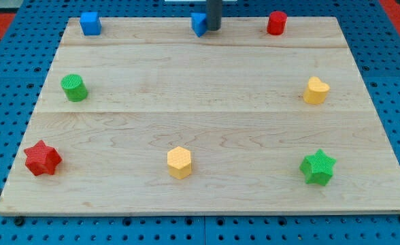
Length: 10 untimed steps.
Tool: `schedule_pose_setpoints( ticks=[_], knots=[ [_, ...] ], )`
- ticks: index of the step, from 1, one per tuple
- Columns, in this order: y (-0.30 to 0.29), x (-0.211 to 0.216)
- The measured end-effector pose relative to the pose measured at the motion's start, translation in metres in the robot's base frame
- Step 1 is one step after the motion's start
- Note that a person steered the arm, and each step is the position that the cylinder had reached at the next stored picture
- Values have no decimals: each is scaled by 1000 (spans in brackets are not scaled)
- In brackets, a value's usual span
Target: Move the blue triangle towards the blue cube
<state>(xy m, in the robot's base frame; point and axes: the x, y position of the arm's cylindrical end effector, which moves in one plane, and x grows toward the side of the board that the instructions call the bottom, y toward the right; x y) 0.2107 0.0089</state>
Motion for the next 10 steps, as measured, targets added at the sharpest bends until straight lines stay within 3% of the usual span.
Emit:
schedule_pose_setpoints(
  ticks=[1,3,5,7,10],
  knots=[
    [13,-15],
    [-82,-9],
    [-130,1],
    [-125,32],
    [-158,16]
  ],
)
